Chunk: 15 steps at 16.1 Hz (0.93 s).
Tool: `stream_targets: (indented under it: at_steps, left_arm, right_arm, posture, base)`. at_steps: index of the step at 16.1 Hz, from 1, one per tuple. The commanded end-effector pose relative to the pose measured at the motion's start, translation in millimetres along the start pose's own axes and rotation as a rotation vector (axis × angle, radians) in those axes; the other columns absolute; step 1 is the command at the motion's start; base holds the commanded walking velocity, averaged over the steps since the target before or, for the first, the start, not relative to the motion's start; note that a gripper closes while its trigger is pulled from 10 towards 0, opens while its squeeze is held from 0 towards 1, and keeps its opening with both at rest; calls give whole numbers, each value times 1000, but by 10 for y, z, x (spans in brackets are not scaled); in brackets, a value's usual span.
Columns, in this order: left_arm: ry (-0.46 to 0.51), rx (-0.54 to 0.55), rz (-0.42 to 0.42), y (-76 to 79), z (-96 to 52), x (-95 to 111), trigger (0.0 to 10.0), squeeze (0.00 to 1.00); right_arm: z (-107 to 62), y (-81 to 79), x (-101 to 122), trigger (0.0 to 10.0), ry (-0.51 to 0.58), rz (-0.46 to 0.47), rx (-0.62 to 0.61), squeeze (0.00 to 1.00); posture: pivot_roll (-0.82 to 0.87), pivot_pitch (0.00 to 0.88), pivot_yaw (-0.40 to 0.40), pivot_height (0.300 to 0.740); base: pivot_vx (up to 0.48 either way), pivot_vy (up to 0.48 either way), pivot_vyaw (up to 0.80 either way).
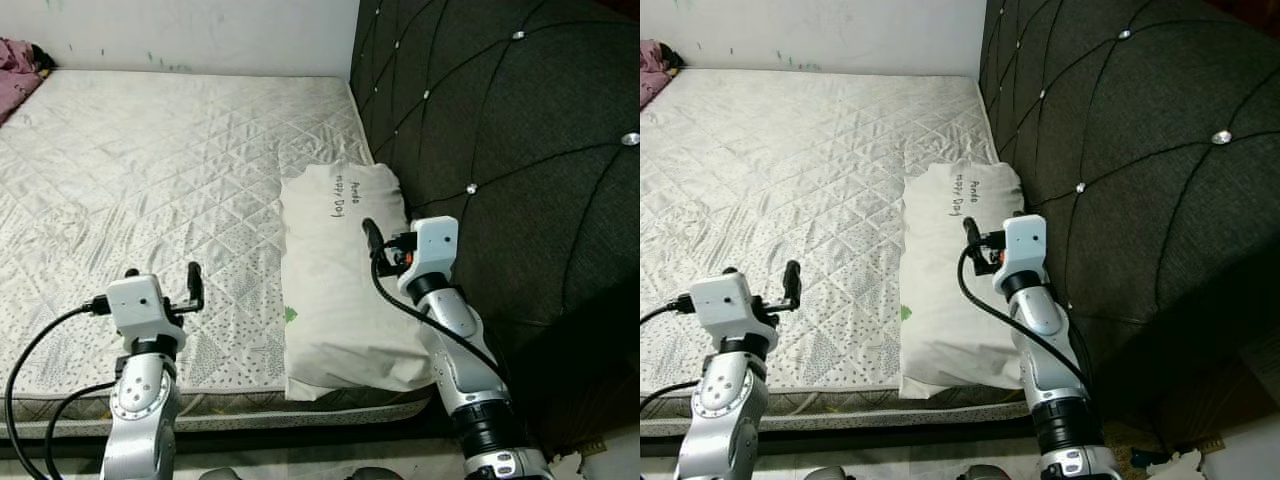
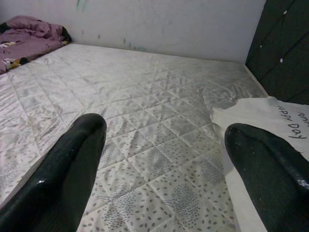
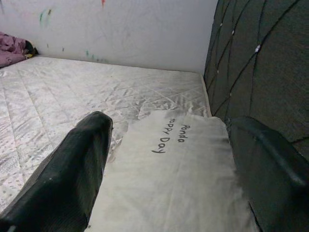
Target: Clean up the room
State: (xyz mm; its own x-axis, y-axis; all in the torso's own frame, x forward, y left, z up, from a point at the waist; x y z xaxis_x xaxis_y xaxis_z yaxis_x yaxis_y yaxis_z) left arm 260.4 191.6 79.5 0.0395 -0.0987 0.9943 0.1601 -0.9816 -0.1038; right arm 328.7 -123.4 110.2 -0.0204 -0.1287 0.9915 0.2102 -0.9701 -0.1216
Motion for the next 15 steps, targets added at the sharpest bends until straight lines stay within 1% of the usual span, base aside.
stream_targets:
  at_steps: [1,3,5,6,10,11,13,14,15]
  left_arm:
    - [0,-28,4,67,29,1,10000,0]
    - [5,-95,3,186,107,21,10000,0]
    - [9,-103,2,206,126,29,10000,0]
    - [10,-98,-1,209,137,35,10000,0]
    - [25,-56,0,141,111,58,10000,0]
    - [18,-39,-24,100,84,48,10000,0]
    - [13,-25,-23,61,65,37,10000,0]
    - [15,-23,-23,54,57,39,10000,0]
    - [23,-29,-22,57,55,53,10000,0]
  right_arm:
    - [-16,72,29,10000,12,-4,-32,0]
    - [-99,144,20,10000,20,-5,-79,0]
    - [-118,141,17,10000,22,-6,-78,0]
    - [-111,140,17,10000,21,-9,-76,0]
    - [-46,61,11,10000,9,-5,-33,0]
    - [-26,26,6,10000,5,3,-20,0]
    - [-4,1,-14,10000,-13,9,-14,0]
    - [0,-5,-11,10000,-11,14,-11,0]
    - [4,-5,-3,10000,-7,17,-12,0]
  posture:
    - [-109,3,7,740]
    - [-138,5,37,740]
    - [-147,4,44,740]
    - [-140,0,34,740]
    - [-101,0,-2,740]
    - [-90,0,-7,740]
    - [-81,6,-9,740]
    - [-77,8,-11,740]
    - [-77,10,-12,740]
  base:
    - [0,0,0]
    - [0,0,0]
    - [0,0,0]
    - [0,0,0]
    - [0,0,0]
    - [0,0,0]
    - [0,0,0]
    - [0,319,-781]
    - [0,480,0]
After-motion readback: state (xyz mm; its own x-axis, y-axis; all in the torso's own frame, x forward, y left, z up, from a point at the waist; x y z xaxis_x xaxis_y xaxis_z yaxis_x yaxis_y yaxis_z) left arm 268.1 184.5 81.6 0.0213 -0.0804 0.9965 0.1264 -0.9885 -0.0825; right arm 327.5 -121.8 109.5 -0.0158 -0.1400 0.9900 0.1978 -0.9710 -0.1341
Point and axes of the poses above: a point about 5 cm out from each wrist's last joint towards the gripper, its own z axis pointing out of the wrist towards the gripper, its own x axis along the axis of the wrist's last joint, y = z × x, the point moved 2 cm from there along z, pointing out of the wrist towards the gripper, and after that the axes turned 8 degrees about z, right-handed, at the moved point
